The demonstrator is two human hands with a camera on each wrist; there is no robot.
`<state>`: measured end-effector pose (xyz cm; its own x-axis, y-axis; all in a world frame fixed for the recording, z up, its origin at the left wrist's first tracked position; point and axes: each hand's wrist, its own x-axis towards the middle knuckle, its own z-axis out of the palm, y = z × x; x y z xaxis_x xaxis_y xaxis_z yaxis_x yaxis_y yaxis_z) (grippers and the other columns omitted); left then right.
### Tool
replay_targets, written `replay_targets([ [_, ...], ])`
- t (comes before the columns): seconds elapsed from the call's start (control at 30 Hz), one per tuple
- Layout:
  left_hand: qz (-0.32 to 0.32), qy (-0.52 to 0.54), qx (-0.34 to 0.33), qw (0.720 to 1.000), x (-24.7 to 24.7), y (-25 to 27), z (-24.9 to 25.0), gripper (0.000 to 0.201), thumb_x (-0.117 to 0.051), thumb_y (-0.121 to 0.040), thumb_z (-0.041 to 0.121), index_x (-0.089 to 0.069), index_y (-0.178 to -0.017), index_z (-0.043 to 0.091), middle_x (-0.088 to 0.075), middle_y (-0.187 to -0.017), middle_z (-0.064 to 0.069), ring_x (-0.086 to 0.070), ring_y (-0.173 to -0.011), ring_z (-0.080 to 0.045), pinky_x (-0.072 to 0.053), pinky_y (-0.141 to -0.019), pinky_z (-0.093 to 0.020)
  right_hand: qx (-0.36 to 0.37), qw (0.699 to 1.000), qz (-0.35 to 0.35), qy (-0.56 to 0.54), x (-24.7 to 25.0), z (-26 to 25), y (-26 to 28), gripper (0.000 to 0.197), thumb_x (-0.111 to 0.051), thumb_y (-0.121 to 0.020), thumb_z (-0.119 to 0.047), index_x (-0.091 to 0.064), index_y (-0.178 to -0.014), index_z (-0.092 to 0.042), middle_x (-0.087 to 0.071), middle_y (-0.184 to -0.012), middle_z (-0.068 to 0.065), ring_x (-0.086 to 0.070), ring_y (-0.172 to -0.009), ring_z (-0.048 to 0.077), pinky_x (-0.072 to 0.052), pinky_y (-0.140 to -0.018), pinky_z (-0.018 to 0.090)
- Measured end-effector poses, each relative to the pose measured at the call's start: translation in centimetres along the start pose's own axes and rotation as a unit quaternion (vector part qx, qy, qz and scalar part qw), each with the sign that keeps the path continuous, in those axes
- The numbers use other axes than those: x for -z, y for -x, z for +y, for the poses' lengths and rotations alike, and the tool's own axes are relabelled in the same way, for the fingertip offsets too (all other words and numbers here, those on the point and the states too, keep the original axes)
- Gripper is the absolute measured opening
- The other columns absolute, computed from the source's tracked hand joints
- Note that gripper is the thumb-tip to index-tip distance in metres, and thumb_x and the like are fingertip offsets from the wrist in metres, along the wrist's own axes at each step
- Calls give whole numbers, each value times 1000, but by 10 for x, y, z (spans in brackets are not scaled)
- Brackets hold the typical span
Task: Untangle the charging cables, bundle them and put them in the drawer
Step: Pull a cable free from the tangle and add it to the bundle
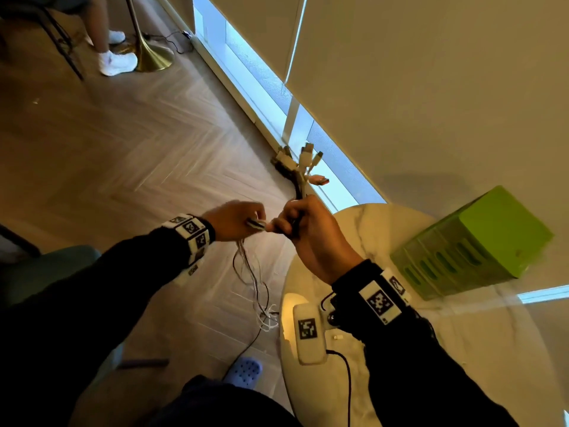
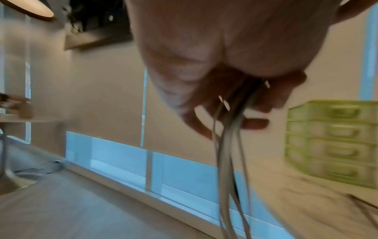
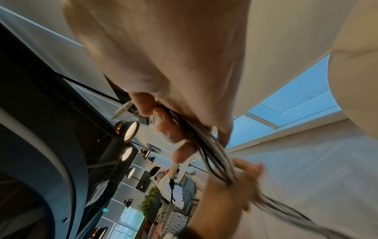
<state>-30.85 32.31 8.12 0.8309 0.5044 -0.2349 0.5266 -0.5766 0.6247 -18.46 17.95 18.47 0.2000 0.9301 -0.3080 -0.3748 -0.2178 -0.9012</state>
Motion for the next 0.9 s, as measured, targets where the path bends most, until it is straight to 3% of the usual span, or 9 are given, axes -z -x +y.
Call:
replay_targets([
  [0.07,171,48,5,984,3,-8,-10,10,-59,-97,19,-52,-99,13,-70,-96,-1,-62,-77,-24,-48,-69,-36,58,994,6,-87,-5,-5,4,28,-38,-91,-11,-36,-63,-16,-27,-58,1,-39,-60,22,-43,-91,46],
  [0.13,214,138,46,966,-10,-10,-15,9,-53,-97,8,-50,-103,15,-69,-99,3,-66,-79,-25,-52,-69,-37,108,981,-5,-160,-6,-14,7,23,-42,-83,-16,-36,-61,-19,-22,-58,0,-29,-58,22,-44,-91,39],
  [0.23,68,157,52,984,-52,-8,-8,5,-50,-102,35,-52,-105,38,-71,-82,-4,-69,-68,-27,-59,-66,-49,127,980,18,-155,6,-26,8,22,-39,-85,-22,-30,-65,-21,-14,-59,-1,-12,-58,19,-36,-69,32],
  [0.33,-126,130,47,982,-87,2,1,24,-53,-95,63,-49,-104,41,-71,-88,-8,-69,-72,-17,-60,-75,-45,81,991,79,-79,31,-22,7,25,-33,-90,-20,-23,-68,-22,-10,-59,-2,-6,-56,18,-21,-60,34],
  [0.47,-269,126,12,955,-105,14,-2,93,-85,-73,51,-30,-144,28,-59,-131,-2,-60,-116,-15,-50,-103,-46,-10,991,132,-27,62,0,15,27,-35,-91,-22,-16,-73,-19,-9,-60,-1,-5,-56,17,-16,-58,36],
  [0.53,-279,140,24,950,-98,17,-1,115,-86,-67,58,-15,-155,34,-40,-153,5,-38,-141,-14,-38,-115,-43,-34,989,146,-12,75,10,23,26,-33,-92,-23,-15,-75,-18,-10,-61,-1,-4,-58,17,-14,-58,36],
  [0.63,-226,220,-23,949,-84,13,16,117,-66,-62,86,-18,-156,33,-37,-157,5,-33,-144,-10,-34,-118,-45,-53,987,154,-10,93,21,35,26,-31,-93,-22,-14,-75,-18,-9,-60,-1,-3,-58,18,-12,-60,38],
  [0.8,-182,351,-115,911,-74,-8,97,90,-33,-85,84,-43,-147,19,-54,-140,13,-45,-131,10,-34,-103,-6,-82,988,128,-34,106,37,54,26,-33,-94,-22,-16,-76,-20,-11,-58,-3,-7,-52,15,-11,-63,40],
  [0.9,-191,411,-130,882,-82,-23,135,78,-37,-93,73,-54,-139,12,-61,-136,-2,-53,-131,-14,-42,-109,-28,-99,990,85,-48,109,42,70,29,-42,-85,-21,-15,-75,-21,-12,-57,-3,-10,-48,13,-12,-61,39],
])
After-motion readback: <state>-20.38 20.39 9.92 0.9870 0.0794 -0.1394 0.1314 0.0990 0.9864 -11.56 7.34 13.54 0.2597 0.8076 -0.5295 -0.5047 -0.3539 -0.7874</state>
